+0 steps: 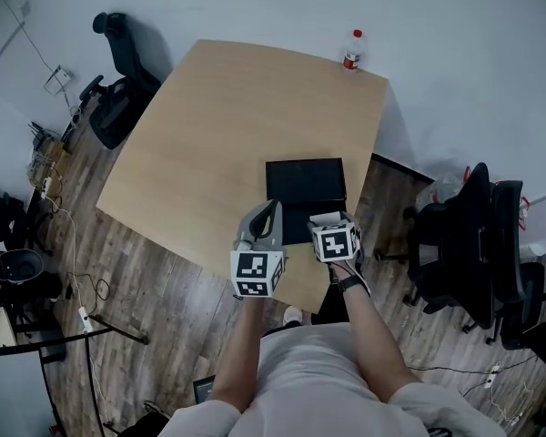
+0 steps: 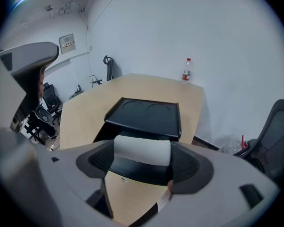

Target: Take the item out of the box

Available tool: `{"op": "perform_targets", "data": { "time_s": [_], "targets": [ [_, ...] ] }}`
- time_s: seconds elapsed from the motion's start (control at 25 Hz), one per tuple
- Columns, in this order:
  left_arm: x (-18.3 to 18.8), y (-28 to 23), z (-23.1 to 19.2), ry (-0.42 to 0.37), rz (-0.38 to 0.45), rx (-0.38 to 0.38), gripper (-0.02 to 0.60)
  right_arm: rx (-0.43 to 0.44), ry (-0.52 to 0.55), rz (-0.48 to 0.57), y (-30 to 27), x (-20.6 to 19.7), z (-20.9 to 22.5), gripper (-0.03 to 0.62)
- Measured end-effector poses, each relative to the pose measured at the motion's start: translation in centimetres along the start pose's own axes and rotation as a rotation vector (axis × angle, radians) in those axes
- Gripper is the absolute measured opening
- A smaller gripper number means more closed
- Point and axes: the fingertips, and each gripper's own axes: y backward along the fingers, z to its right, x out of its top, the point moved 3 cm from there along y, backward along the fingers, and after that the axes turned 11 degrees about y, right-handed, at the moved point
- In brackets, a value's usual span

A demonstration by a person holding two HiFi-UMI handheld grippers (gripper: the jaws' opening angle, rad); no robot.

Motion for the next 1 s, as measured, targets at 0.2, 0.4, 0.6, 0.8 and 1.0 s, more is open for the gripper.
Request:
{"op": "perform_targets", "data": {
  "time_s": [0.2,0.4,0.6,0.8,1.0],
  "targets": [
    [0.6,1.1,1.0,-0.011,0.022,-0.007,0.006,-0.024,0.001,0.061,2.5,0.7,0.4,0.397],
    [1.1,1.9,1.9,-0.024,0.042,-0.012,0.006,-0.053,-0.002,0.15,5.2,1.7,1.0,0.397],
    [2.3,2.6,2.9,-0.043,0.065,-0.026,0.006,-0.084,-0.022,0.249,7.8,2.9,1.7,0.397],
    [3.5,3.1,3.1,-0.053,0.095,-0.028,0.006,-0.108,-0.02,0.348,10.4,4.5,2.0,0.396],
    [5.1,3.7,3.1,-0.055,0.135,-0.024,0.006,-0.126,-0.002,0.434,12.8,5.9,2.1,0.397]
  ]
}}
